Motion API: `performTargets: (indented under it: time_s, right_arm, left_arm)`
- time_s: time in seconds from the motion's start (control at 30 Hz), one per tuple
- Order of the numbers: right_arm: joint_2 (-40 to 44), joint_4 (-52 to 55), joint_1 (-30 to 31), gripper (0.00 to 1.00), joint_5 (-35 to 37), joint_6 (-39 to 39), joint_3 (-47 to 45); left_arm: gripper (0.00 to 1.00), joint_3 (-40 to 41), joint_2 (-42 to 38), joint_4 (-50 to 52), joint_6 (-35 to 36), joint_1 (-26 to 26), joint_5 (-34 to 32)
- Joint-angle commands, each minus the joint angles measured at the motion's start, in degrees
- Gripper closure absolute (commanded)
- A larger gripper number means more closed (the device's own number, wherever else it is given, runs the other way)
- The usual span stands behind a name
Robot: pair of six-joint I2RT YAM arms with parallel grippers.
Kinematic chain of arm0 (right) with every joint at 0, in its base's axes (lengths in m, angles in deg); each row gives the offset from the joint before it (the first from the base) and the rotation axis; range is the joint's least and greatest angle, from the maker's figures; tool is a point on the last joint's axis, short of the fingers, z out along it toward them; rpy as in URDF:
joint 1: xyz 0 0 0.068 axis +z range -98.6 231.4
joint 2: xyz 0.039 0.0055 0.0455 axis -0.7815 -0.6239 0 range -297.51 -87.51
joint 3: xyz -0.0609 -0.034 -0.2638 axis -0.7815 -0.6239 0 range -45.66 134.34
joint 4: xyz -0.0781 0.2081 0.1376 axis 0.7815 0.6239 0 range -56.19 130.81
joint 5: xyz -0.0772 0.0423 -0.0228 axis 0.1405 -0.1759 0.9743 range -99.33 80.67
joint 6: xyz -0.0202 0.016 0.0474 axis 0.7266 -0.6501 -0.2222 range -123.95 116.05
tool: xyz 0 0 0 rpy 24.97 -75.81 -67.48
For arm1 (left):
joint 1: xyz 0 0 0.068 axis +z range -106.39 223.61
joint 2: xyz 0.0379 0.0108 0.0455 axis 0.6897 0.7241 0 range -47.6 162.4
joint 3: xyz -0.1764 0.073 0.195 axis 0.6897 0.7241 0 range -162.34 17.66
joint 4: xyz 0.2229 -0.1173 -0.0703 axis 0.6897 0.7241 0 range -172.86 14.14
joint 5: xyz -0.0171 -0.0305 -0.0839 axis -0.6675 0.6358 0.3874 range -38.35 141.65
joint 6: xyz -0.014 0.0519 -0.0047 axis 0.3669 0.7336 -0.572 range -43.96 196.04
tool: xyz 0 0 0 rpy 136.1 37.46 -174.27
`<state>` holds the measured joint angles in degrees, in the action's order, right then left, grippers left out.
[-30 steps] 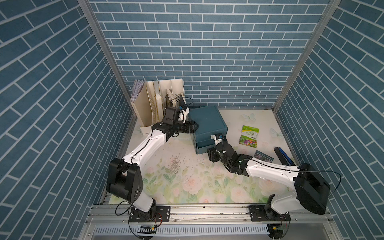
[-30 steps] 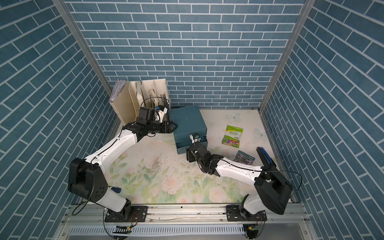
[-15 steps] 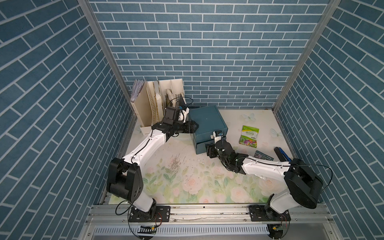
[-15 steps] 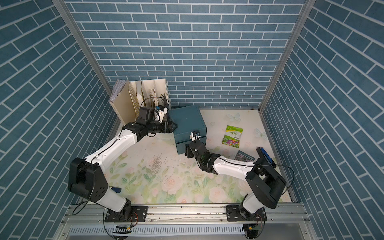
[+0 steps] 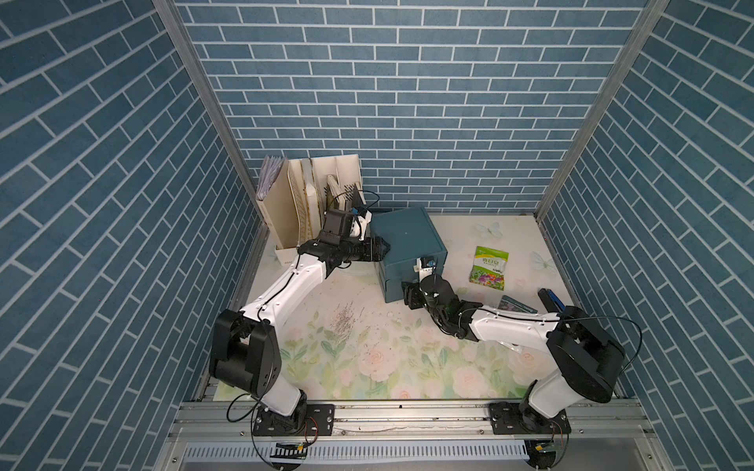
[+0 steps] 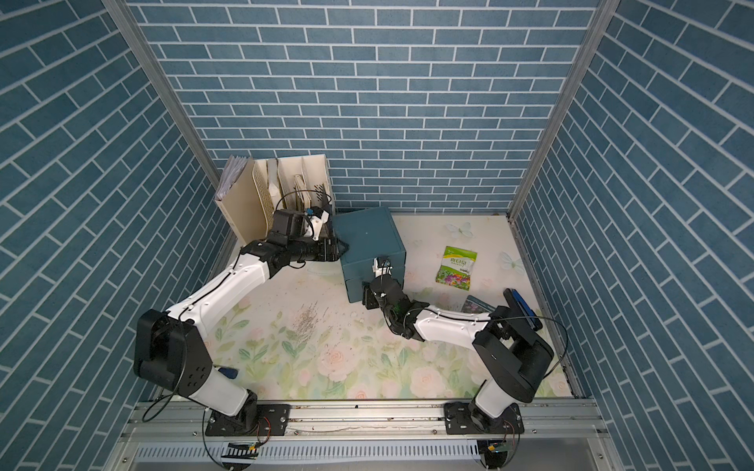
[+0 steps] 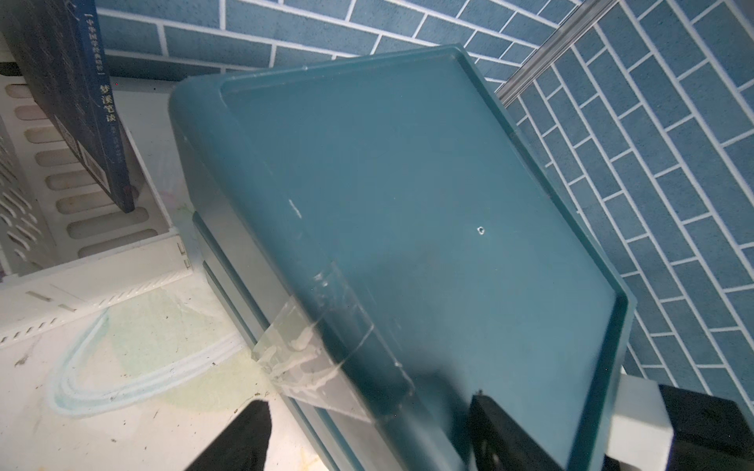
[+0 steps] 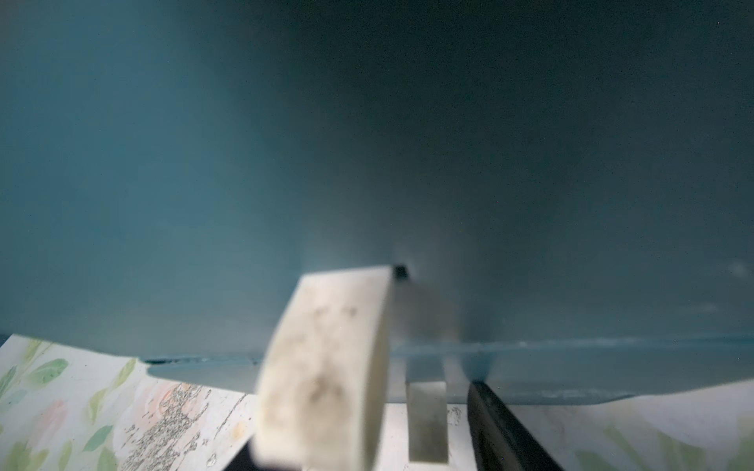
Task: Take the seed bags out of the drawer
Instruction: Close the drawer in the storage box.
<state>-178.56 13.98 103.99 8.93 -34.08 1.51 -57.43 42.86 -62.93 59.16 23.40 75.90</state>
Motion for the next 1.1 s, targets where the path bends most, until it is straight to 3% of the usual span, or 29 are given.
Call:
performTargets:
  time_s: [0.0, 0.67, 1.07]
  right_arm:
    - [-1.39, -2.05, -0.22, 0.35, 0.99, -0.63, 0.48]
    - [-0.61, -1.27, -0.33, 0.36, 0.25, -3.54, -0.02]
    - [6.93, 2.18, -0.52, 0.26, -10.67, -12.24, -8.15]
  left_arm:
    - [0.20, 2.05, 2.97, 10.66, 2.62, 0.34, -2.85]
    - [0.20, 1.97, 2.96, 10.71, 2.78, 0.35, -2.91]
    - [0.20, 1.75, 2.95, 10.93, 2.82, 0.34, -3.40]
